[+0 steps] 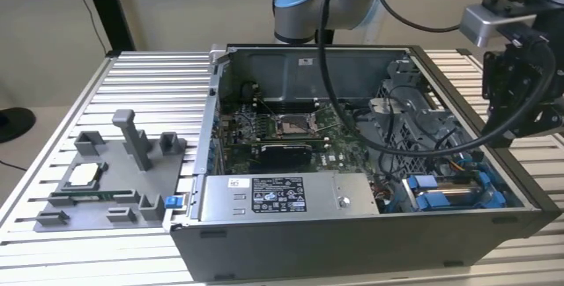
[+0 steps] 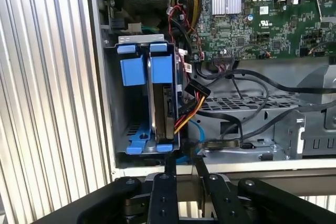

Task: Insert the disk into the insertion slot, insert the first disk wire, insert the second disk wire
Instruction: 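Insert the second disk wire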

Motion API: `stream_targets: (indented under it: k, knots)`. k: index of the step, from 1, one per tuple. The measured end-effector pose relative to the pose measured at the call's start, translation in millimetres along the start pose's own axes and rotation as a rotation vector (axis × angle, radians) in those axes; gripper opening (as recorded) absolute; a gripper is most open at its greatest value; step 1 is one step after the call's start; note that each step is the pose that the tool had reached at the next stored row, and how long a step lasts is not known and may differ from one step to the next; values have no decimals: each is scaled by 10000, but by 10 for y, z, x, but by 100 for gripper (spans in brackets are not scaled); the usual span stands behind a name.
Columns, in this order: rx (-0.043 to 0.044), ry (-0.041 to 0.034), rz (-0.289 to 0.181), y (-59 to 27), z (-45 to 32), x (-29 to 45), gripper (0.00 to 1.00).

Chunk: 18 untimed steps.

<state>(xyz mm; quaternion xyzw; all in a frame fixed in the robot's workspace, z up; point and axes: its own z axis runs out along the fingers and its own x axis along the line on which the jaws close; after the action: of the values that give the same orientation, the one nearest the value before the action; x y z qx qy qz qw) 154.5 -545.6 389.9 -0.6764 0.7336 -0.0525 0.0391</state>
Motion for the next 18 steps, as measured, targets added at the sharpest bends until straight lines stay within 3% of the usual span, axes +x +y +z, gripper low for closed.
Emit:
stream_targets:
  k: [2, 4, 6, 10, 13, 18]
  knots:
    - [0, 98, -12, -15, 3, -52, 100]
    - [-47, 291, -38, -33, 9, -82, 100]
    - [-168, 463, -64, -61, 16, -97, 100]
    - [-409, 695, -102, -129, 34, -117, 100]
    - [-669, 902, -137, -154, 43, -127, 100]
    - [-1215, 1235, -203, -173, 50, -147, 100]
